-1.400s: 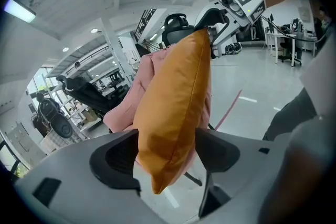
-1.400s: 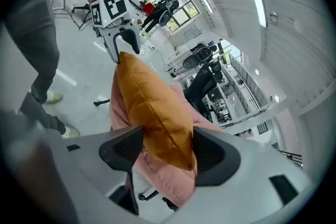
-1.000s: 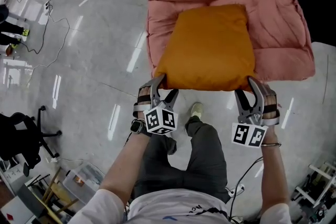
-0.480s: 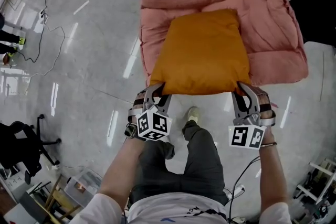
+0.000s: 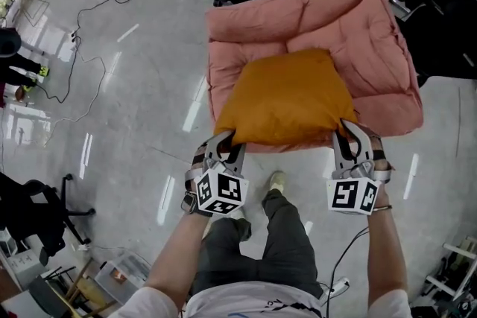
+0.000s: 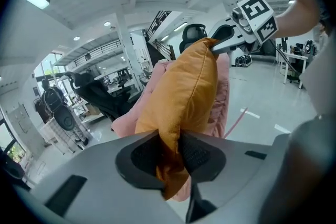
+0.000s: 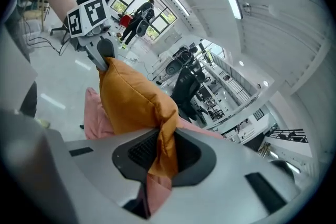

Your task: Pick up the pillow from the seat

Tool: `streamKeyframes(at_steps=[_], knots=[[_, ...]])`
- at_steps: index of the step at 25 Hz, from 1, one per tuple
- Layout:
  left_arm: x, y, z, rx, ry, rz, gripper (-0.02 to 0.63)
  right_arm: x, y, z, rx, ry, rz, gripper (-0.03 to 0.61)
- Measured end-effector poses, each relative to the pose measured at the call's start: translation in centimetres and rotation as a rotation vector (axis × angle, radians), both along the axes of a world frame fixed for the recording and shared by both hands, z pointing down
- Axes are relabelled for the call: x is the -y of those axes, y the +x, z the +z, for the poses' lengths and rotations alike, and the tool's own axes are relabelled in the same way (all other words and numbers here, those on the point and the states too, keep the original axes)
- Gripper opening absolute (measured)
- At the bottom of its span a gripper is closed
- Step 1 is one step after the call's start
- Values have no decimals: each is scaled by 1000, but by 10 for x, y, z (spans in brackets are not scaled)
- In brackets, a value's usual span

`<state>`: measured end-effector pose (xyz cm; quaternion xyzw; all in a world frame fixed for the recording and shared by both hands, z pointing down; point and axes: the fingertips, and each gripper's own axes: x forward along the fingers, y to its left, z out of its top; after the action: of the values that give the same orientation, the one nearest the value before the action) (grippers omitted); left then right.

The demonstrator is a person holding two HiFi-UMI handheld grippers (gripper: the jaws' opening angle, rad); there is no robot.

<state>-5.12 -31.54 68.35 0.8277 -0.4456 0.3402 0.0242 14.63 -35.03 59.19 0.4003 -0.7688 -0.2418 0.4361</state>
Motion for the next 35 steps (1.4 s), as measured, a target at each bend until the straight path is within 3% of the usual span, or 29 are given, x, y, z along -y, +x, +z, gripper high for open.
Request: streamKeyframes(at_steps=[9,15,35], knots=[[25,-13,-117,-1,92,-40,84,24,-2,-71,122,-15,57,60],[27,-15,-176,13,114,-38,83,29,-2,-118,151,-35,82,58],[42,-3,-400,65,278,-21,83,40,13,-325,223,96,105,60]])
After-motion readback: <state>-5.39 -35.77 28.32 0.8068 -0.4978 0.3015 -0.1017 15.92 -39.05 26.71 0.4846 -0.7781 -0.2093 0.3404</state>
